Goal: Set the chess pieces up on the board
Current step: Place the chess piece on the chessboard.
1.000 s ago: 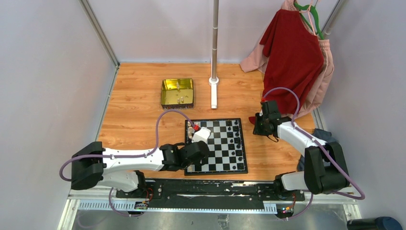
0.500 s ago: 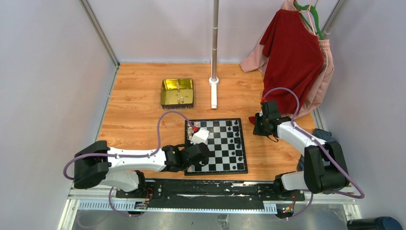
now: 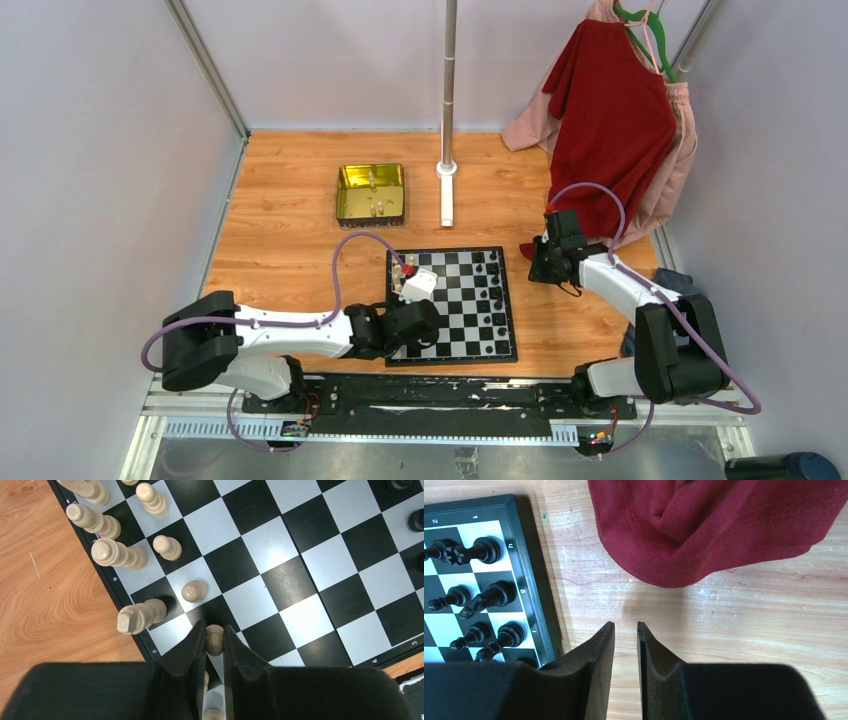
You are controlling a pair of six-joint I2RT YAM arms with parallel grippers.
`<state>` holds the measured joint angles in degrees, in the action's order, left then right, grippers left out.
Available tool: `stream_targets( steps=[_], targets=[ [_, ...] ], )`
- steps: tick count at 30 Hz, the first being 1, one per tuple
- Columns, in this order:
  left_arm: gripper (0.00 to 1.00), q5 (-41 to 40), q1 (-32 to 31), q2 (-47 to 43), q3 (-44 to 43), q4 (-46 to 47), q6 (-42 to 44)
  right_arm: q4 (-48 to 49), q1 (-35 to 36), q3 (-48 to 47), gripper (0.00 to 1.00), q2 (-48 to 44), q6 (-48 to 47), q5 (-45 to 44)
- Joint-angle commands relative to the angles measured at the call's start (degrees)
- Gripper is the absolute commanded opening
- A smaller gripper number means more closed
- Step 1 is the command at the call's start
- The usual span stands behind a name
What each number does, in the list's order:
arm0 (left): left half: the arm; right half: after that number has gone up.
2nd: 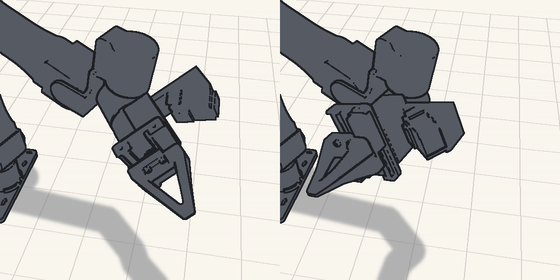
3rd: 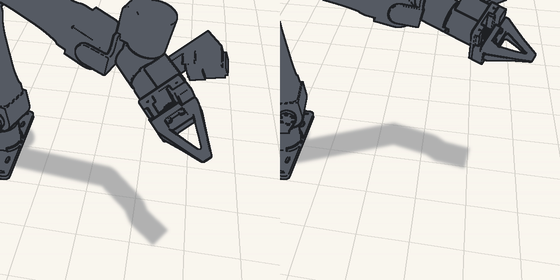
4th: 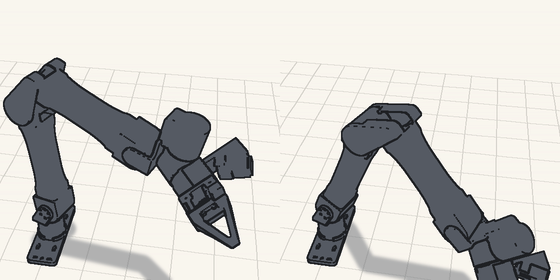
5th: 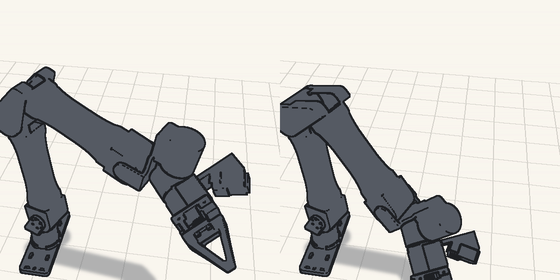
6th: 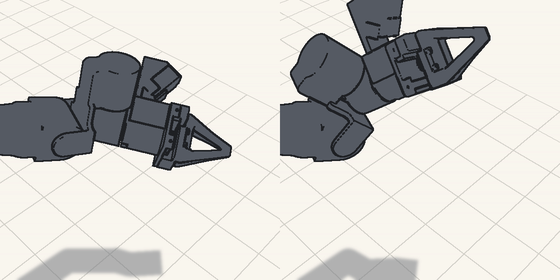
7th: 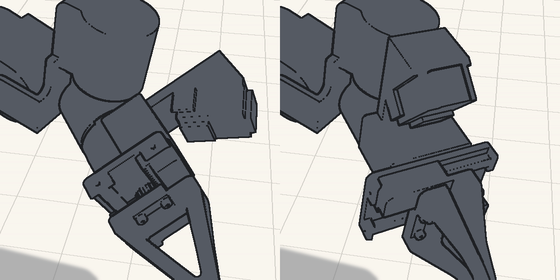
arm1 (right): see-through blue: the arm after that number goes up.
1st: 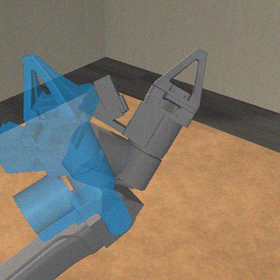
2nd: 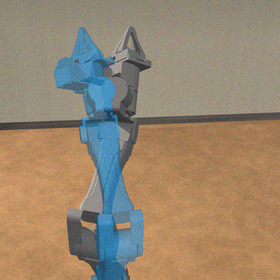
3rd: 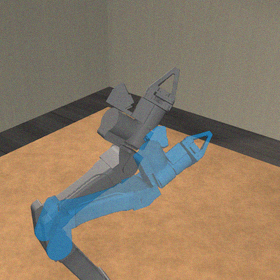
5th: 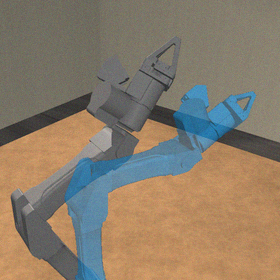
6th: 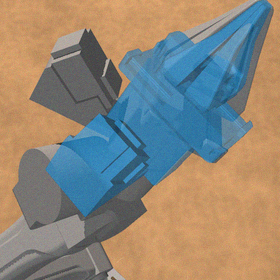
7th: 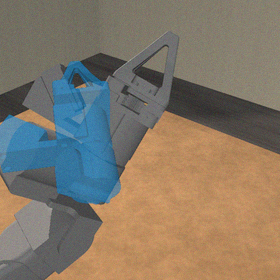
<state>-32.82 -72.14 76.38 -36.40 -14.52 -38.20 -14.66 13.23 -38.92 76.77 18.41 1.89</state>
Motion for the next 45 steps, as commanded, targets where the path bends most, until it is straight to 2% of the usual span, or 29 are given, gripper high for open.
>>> stream_targets(
  steps=[1,15,21,35,39,45],
  targets=[
    [0.04,-2.1,-0.4,0.8,0.4,1.9,-1.5,-1.3,-0.8,0.0,0.28,0.4,-0.4,-0.7],
    [0.07,-2.9,-0.4,1.6,0.6,2.0,-2.8,-1.2,-0.8,0.2,0.28,0.2,-0.4,-0.2],
    [0.16,-4.0,-0.4,1.4,1.0,1.6,-3.7,-1.2,-0.8,0.3,0.28,0.1,-0.3,0.1],
    [0.23,-4.5,-0.4,1.5,0.6,1.7,-4.4,-1.2,-0.8,0.2,0.28,0.0,-0.4,0.7],
    [0.32,-4.6,-0.4,1.5,0.5,1.2,-4.7,-1.1,-0.8,0.3,0.28,0.0,-0.3,0.8],
    [0.38,-4.9,-0.4,1.3,0.3,0.8,-4.8,-0.9,-0.8,0.4,0.28,0.0,-0.3,0.9]
  ],
)
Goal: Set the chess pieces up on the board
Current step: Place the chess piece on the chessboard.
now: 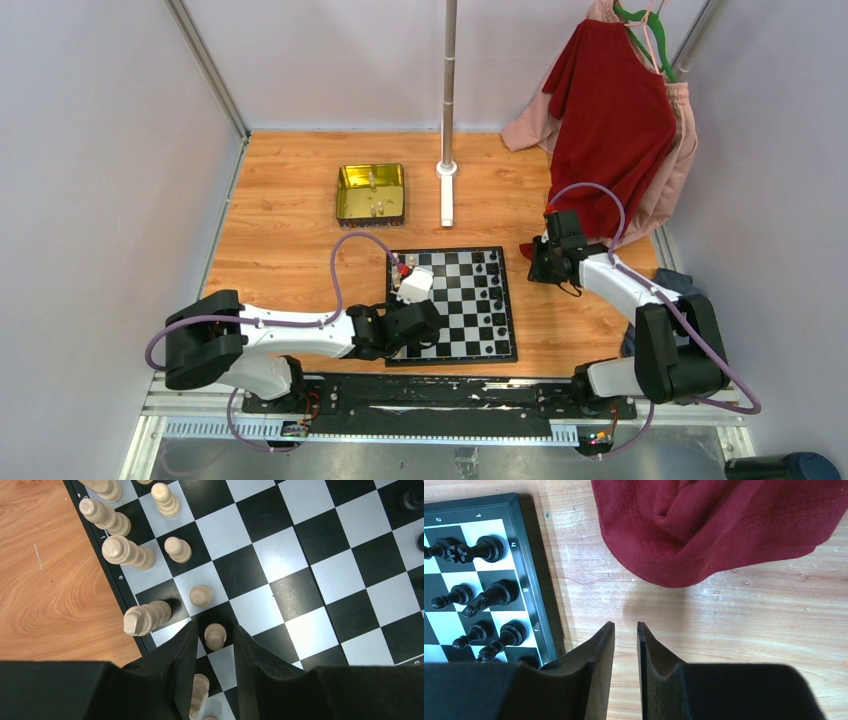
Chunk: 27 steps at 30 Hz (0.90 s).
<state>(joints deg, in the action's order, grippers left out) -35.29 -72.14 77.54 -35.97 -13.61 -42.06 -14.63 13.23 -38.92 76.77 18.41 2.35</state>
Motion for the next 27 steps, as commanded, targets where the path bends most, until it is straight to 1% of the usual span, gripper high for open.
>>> stream_targets(
  steps=[1,7,12,14,18,22,23,25,27],
  targets=[
    [0.38,-2.5,-0.4,0.2,-0.2,-0.2,-0.9,-1.0,-0.8,0.4,0.28,0.0,-0.3,0.5],
    [0.38,-2.4,-0.4,-0.5,-0.8,-1.5,-1.2,-1.1,-0.8,0.3,0.28,0.0,-0.3,0.5],
    [0.37,-2.3,-0.5,-3.3,-2.8,-5.8,-2.6,-1.1,-0.8,0.4,0.28,-0.4,-0.3,0.5],
    [0.37,-2.8,-0.8,-5.0,-5.1,-9.1,-3.7,-1.2,-0.8,0.2,0.28,-0.5,-0.3,0.5],
    [0.37,-4.2,-1.7,-8.2,-10.8,-18.4,-5.5,-1.4,-0.8,0.2,0.28,-1.0,-0.4,0.3],
    [0.37,-5.7,-2.5,-11.6,-15.5,-24.1,-7.0,-1.7,-0.8,0.2,0.28,-1.6,-0.4,0.1],
    [0.37,-7.4,-2.5,-12.2,-16.6,-25.1,-6.8,-1.7,-0.8,0.3,0.28,-1.8,-0.4,0.0],
    [0.42,-12.0,-2.2,-12.5,-20.1,-27.3,-5.1,-1.7,-0.8,0.4,0.28,-2.1,-0.4,-0.1],
    [0.42,-13.9,-0.1,-11.4,-23.6,-28.4,-1.4,-1.7,-0.8,0.6,0.28,-2.4,-0.4,-0.1]
  ],
)
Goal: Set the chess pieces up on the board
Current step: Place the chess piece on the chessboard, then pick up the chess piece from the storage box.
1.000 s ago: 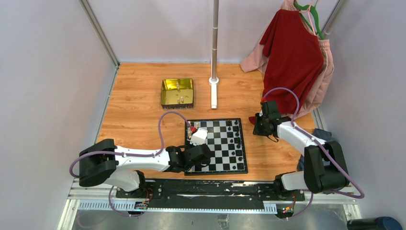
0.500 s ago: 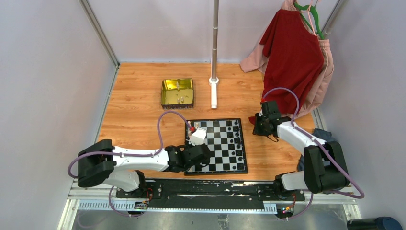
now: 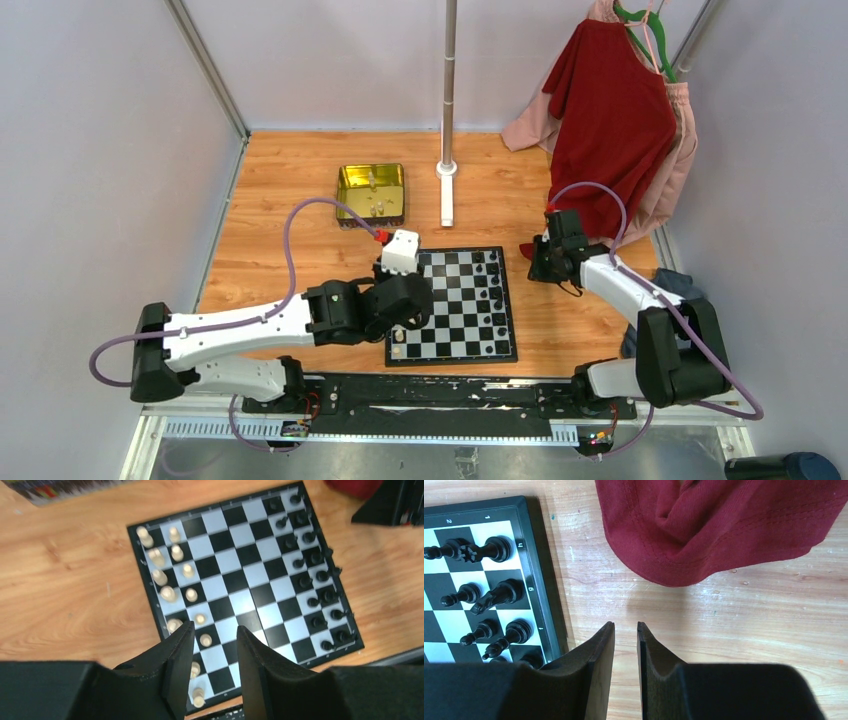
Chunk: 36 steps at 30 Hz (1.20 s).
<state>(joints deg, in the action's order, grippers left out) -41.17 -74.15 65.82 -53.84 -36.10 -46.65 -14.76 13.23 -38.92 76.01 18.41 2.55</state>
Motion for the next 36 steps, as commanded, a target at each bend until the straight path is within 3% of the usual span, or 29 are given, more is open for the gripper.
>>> stream_targets(
  steps=[1,10,16,25,36],
  targets=[
    [0.42,-7.3,3.9,1.0,-7.1,-5.5,4.8,-1.7,-0.8,0.7,0.28,-1.8,-0.4,-0.3],
    [0.42,5.5,26.9,8.8,-13.6,5.3,17.6,-1.3,-0.8,1.3,0.28,-2.7,-0.1,0.6],
    [0.44,13.8,40.1,21.3,-21.8,7.7,21.0,-0.8,-0.8,1.5,0.28,-2.6,0.2,2.0],
    [0.49,21.0,49.7,37.2,-30.1,11.4,21.4,-1.3,-0.8,1.5,0.28,-2.9,0.5,2.4],
    [0.46,24.7,54.7,45.4,-33.8,13.5,21.4,0.3,-0.6,1.9,0.28,0.0,1.0,3.5]
  ],
)
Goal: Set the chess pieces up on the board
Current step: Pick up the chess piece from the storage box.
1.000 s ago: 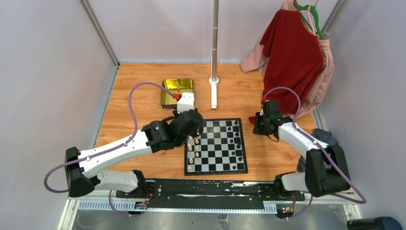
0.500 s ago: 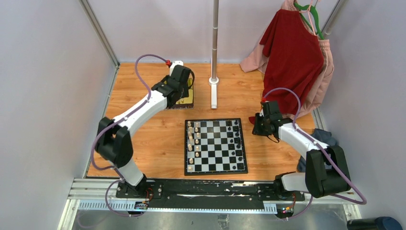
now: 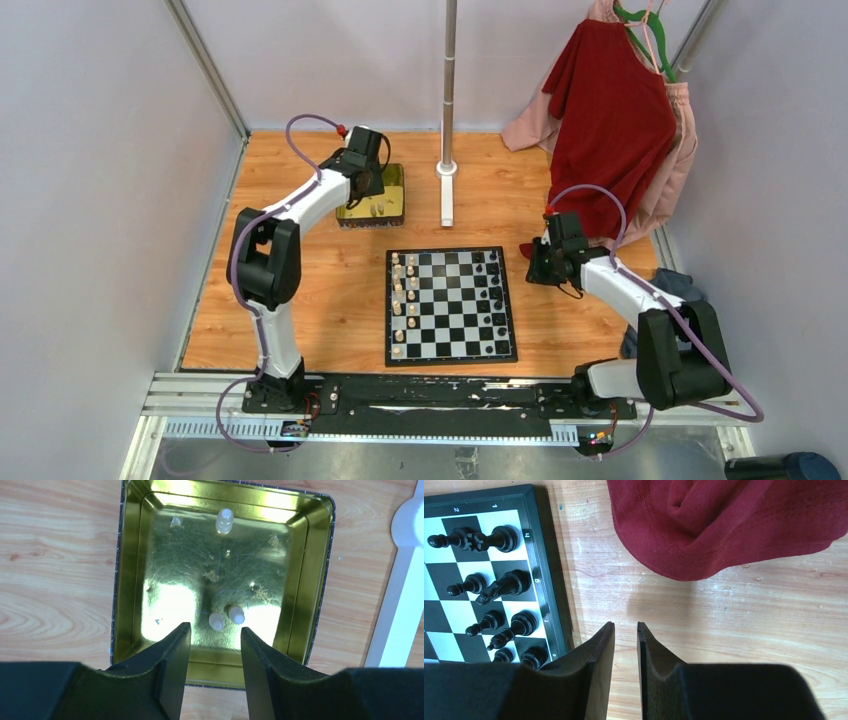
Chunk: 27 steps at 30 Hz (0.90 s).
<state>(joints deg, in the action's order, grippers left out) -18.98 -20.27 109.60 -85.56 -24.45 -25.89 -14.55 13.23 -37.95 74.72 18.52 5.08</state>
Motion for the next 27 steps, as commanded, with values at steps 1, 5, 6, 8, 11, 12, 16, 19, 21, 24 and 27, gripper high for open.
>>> stream_targets(
  steps=[1,5,6,8,11,12,16,19,21,24,27],
  targets=[
    [0.46,3.1,1.1,2.1,-2.1,1.9,0.7,0.3,-0.5,1.0,0.28,1.7,1.0,1.1],
    [0.42,3.8,1.4,3.5,-1.6,2.3,0.6,0.7,-0.6,0.7,0.28,3.0,1.2,1.4],
    [0.42,4.1,1.5,3.8,-1.5,2.4,0.6,0.8,-0.6,0.6,0.28,3.2,1.2,1.4],
    [0.41,4.5,1.6,4.4,-1.4,2.3,0.5,0.8,-0.6,0.5,0.28,3.5,1.3,1.4],
    [0.41,4.6,1.8,4.9,-1.2,2.4,0.3,1.0,-0.5,0.5,0.28,3.7,1.3,1.2],
    [0.41,4.8,1.8,5.1,-1.1,2.5,0.3,0.9,-0.6,0.4,0.28,3.8,1.3,1.2],
    [0.41,5.0,1.9,5.8,-1.2,2.4,0.4,0.9,-0.5,0.3,0.28,4.1,1.3,0.9],
    [0.4,5.1,2.1,6.0,-1.2,2.3,0.5,0.7,-0.6,0.1,0.28,4.1,1.2,0.6],
    [0.4,5.0,2.1,6.2,-1.0,2.2,0.5,0.7,-0.5,0.0,0.28,4.1,1.2,0.5],
    [0.38,5.1,2.2,6.6,-0.7,2.2,0.6,0.7,-0.6,0.0,0.28,4.3,1.2,0.5],
    [0.36,5.1,2.2,6.7,-0.4,2.2,0.5,0.7,-0.5,-0.1,0.28,4.4,1.2,0.5]
  ],
)
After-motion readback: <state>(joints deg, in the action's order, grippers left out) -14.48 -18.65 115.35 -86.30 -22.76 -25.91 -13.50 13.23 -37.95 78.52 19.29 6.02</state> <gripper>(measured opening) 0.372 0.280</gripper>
